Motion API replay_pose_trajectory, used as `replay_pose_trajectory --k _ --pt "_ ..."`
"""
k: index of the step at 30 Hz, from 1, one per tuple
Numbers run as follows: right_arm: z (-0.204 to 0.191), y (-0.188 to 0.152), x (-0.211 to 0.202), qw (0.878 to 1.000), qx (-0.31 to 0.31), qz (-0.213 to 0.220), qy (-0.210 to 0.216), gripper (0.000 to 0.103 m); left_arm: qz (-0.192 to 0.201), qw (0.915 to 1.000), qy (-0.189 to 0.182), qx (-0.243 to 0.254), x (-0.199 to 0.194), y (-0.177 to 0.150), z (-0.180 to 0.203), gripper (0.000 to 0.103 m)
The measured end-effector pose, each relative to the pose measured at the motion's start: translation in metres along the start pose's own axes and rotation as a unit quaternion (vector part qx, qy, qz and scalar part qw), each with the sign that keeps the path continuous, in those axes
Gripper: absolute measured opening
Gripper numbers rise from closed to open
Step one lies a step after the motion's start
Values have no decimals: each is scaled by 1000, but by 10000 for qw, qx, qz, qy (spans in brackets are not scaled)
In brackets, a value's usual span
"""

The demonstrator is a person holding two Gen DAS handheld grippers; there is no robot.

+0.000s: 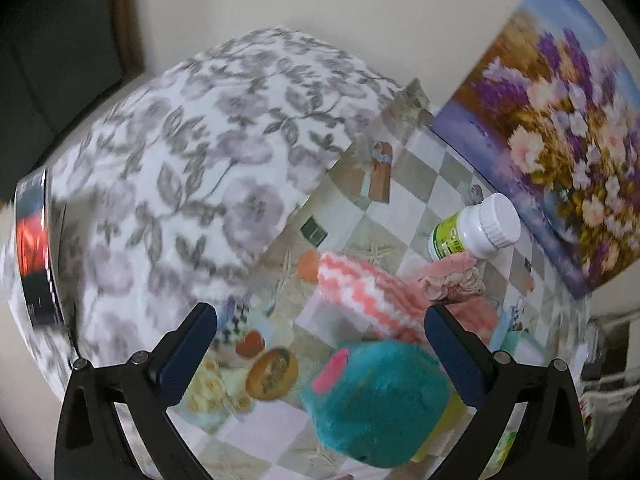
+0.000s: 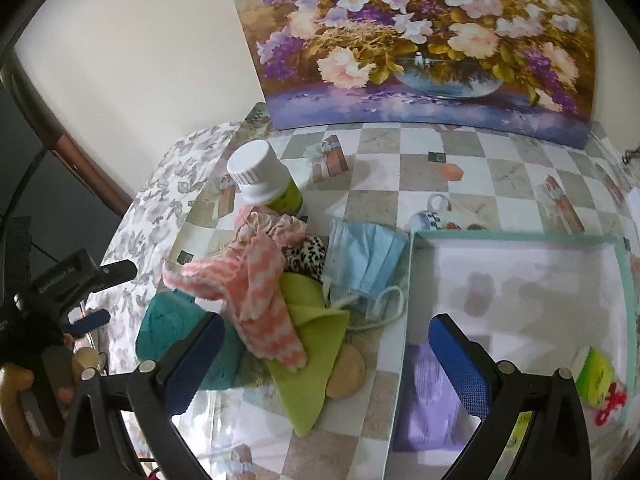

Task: Organize soft objects
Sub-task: 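Move both open tools back over the pile of soft items, then grasp the pink striped cloth with the left tool while the right tool grasps the blue face mask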

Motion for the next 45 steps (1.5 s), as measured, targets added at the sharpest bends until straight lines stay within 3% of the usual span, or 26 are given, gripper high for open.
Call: replay_pose_trajectory --k 7,11,21,27,31,36,45 --pt "12 28 23 9998 136 -104 30 101 -553 9968 -217 527 27 15 11 103" --pt "17 38 45 9992 168 -335 117 99 -981 9907 -231 911 48 17 17 103" --pt "24 37 100 9936 303 -1050 289 80 -1752 9746 -349 1348 74 23 47 103" --pt "28 41 119 9906 375 -1274 313 74 -2071 9651 -483 1526 86 17 78 103" --pt "27 47 123 9907 345 -1296 225 74 -2226 9584 -386 1746 96 13 94 103" --pt "26 52 130 9904 238 -1358 65 66 -2478 9455 -531 2046 103 -1 111 103" --pt "22 44 136 9886 244 -1482 132 57 -2552 9308 -261 2606 117 -16 130 103"
Point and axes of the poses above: each gripper's, at about its wrist camera, not at the fingertips, and x roughly the way its jaws point, z to its right, y to its top, the point moved 6 cm from there along x, roughly the way its jaws point, and after that the axes turned 5 degrees about -y, right-handed, at the moved point
